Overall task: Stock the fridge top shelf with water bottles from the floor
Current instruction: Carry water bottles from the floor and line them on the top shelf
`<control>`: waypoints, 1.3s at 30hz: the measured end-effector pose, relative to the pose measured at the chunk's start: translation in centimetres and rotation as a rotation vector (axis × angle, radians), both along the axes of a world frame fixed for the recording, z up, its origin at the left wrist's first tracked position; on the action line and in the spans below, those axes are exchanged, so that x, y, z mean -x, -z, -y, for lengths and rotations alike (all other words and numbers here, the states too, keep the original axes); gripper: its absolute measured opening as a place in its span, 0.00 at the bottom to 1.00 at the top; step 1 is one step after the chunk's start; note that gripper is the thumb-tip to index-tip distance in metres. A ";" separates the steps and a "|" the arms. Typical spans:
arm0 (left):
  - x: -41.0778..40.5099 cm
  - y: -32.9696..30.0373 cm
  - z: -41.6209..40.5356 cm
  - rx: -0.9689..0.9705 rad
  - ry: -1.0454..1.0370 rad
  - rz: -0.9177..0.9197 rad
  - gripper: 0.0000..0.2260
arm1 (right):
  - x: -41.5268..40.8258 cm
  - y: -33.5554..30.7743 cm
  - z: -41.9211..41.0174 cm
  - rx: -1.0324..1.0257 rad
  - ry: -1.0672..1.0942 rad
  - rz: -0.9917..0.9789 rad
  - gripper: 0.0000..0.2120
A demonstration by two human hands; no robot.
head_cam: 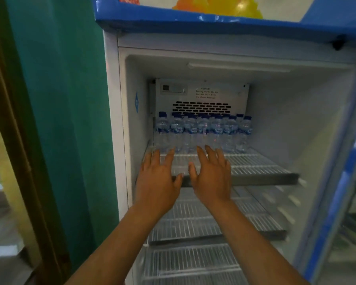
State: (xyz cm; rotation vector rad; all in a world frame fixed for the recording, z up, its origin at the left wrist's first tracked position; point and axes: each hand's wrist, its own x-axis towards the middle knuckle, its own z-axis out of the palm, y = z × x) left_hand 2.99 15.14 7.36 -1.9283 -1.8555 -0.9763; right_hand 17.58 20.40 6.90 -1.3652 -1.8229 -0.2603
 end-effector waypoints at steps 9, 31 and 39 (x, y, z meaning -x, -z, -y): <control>-1.4 7.2 18.3 0.168 -0.172 0.044 0.32 | -0.4 8.6 15.9 0.125 -0.057 -0.004 0.27; 19.2 31.5 41.7 0.836 -0.495 0.192 0.33 | 20.9 34.1 35.7 0.574 -0.390 0.291 0.24; 25.0 48.4 41.5 1.110 -0.546 0.328 0.34 | 25.7 50.1 36.9 0.885 -0.422 0.437 0.25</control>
